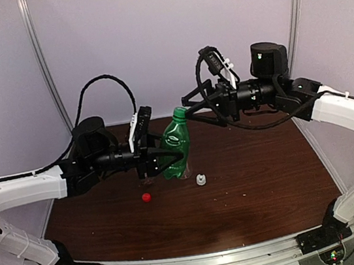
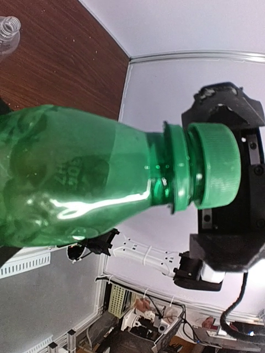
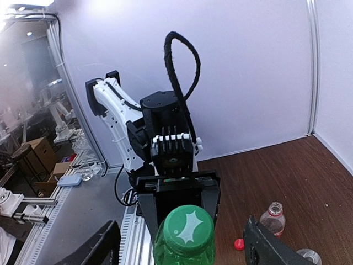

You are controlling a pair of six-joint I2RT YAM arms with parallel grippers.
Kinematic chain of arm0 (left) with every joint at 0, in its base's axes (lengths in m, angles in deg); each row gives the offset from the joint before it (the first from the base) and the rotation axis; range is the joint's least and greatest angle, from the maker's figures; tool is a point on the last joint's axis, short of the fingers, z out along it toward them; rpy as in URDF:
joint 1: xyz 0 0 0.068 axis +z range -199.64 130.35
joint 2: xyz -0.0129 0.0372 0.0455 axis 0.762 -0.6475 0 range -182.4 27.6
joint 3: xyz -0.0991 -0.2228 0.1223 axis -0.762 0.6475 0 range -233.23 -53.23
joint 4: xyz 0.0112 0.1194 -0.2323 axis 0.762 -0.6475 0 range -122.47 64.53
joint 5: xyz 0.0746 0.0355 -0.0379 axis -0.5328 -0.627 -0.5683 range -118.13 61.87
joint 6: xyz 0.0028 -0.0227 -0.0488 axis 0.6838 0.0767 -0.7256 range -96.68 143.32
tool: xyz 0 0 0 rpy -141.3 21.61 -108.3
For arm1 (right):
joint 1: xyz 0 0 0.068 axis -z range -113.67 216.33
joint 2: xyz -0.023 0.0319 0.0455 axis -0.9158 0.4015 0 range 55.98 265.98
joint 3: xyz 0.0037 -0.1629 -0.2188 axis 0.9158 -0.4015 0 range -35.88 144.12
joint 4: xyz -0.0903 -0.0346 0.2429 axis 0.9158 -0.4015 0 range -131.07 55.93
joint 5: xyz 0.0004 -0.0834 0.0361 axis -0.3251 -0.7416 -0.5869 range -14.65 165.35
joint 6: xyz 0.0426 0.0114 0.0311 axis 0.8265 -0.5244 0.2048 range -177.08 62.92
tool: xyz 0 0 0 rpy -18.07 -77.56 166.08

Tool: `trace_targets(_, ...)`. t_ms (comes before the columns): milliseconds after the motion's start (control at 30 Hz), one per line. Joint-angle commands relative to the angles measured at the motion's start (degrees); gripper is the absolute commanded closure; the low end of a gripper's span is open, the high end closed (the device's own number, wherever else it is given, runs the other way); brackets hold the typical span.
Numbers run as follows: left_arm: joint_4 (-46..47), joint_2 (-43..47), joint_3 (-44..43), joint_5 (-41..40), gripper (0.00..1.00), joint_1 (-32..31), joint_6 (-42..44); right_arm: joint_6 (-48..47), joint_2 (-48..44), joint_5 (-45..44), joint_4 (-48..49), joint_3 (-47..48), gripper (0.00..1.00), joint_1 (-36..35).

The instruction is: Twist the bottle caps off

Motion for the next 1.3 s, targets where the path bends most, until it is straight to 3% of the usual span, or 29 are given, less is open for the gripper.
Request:
trace_targets(0, -0.80, 0.20, -2.25, -7.13, 0.65, -0.21, 1.39, 7.07, -2.01, -13.35, -0.19, 0.58, 0.23, -0.91)
trace_targets(167, -1.66, 0.15, -2.28, -12.42, 0.65, -0.21, 1.42, 11.16, -1.03, -26.19, -1.62, 1.84, 0.22, -3.32)
trace_targets(367, -2.07, -0.13, -2.37, -14.26, 0.66, -0.24, 1.37, 12.04, 2.03, -28.11, -2.85, 3.85, 0.24, -4.93)
trace_targets(700, -2.37, 0.11, -2.28, -14.79, 0.66, -0.19, 1.63, 11.45, 3.64, -26.03, -1.55, 4.38, 0.58, -5.23)
trace_targets(900, -2.32, 0.55, -2.02, -15.43, 0.66, -0.24, 1.73, 10.56, 3.04, -21.31, 1.99, 2.46, 0.78, -5.17)
trace_targets(1033, -1.36, 0.90, -1.58, -12.68, 0.66, -0.24, 1.92, 7.27, 2.62, -15.24, 3.13, 1.82, 0.84, -4.38)
trace_targets(1267, 4.13, 2.11, -0.36, 9.32, 0.64, -0.24, 2.50, -11.58, 2.95, 7.74, -0.64, 2.50, 0.81, -2.18)
